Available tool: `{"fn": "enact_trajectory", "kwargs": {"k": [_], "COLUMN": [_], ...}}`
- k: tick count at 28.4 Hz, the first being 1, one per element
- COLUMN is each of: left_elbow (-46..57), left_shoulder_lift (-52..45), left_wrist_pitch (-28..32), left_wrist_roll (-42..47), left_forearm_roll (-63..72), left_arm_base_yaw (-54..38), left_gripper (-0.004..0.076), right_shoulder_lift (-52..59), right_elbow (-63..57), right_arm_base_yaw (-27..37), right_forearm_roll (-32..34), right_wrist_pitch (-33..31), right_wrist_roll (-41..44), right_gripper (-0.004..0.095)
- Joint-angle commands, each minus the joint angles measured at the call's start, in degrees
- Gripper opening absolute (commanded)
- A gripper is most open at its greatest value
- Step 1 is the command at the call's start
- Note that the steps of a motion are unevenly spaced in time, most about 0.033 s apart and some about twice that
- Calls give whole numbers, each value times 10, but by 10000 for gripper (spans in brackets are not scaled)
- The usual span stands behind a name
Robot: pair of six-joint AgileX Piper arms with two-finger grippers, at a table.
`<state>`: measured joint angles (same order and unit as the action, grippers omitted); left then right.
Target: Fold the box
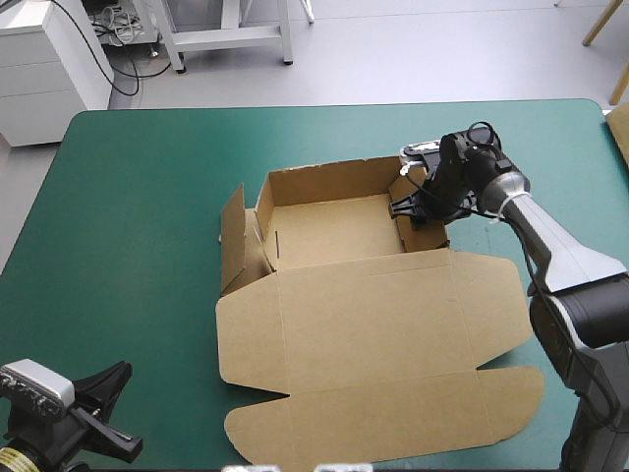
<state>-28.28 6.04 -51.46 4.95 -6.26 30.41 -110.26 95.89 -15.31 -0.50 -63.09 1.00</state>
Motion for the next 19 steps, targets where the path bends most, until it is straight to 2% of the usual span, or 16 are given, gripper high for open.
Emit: {"fn": "enact_trajectory", "kwargs": {"k": [1, 3, 6, 11, 15, 19], "left_elbow": [-13, -13, -13, -13, -11, -8], "left_shoulder_lift": [9, 9, 9, 9, 9, 9], "left_wrist_pitch": [41, 41, 41, 41, 41, 40], "left_wrist_roll": [8, 8, 6, 6, 6, 6], "left_forearm_roll": [0, 0, 0, 0, 0, 0], "left_arm_base_yaw": [-1, -1, -1, -1, -1, -1], "left_gripper": [-8, -8, -8, -8, -8, -8], "right_shoulder_lift": [19, 20, 28, 43, 59, 114], "right_elbow": [14, 14, 14, 19, 49, 75], "right_arm_base_yaw": [-1, -1, -1, -1, -1, -1], "right_forearm_roll": [-1, 0, 5, 5, 13, 22], "right_wrist_pitch": [13, 15, 15, 7, -39, -39], "right_wrist_roll": [6, 14, 16, 16, 16, 16], "right_gripper": [422, 273, -15, -21, -21, -22]}}
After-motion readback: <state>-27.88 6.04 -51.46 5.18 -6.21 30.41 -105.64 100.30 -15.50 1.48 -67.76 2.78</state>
